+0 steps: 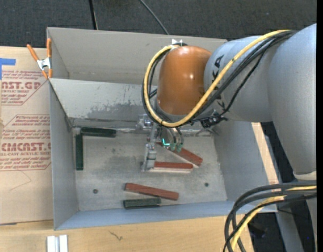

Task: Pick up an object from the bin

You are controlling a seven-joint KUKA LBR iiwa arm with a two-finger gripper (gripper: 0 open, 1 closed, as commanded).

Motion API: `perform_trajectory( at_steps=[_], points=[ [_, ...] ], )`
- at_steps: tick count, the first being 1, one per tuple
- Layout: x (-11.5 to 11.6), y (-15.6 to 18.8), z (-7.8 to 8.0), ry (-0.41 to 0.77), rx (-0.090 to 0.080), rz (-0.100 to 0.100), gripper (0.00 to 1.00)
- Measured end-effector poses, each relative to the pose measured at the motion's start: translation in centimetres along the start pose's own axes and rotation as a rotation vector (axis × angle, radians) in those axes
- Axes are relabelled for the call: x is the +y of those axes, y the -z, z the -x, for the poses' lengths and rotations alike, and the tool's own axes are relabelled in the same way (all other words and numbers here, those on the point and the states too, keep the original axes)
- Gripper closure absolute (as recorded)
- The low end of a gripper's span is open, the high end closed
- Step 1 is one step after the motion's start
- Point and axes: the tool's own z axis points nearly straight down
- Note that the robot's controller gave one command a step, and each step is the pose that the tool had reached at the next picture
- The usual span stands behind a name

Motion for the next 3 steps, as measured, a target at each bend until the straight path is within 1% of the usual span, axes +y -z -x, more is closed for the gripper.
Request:
perform_trajectory(
  at_steps=[1,2,3],
  points=[
    [0.0,0.4,0.2,-0.001,-0.008,0.001,0.00],
    [-4.4,-5.6,0.5,0.018,-0.013,0.000,0.00],
    [-6.4,-7.6,-0.5,0.025,-0.006,-0.001,0.00]
  ],
)
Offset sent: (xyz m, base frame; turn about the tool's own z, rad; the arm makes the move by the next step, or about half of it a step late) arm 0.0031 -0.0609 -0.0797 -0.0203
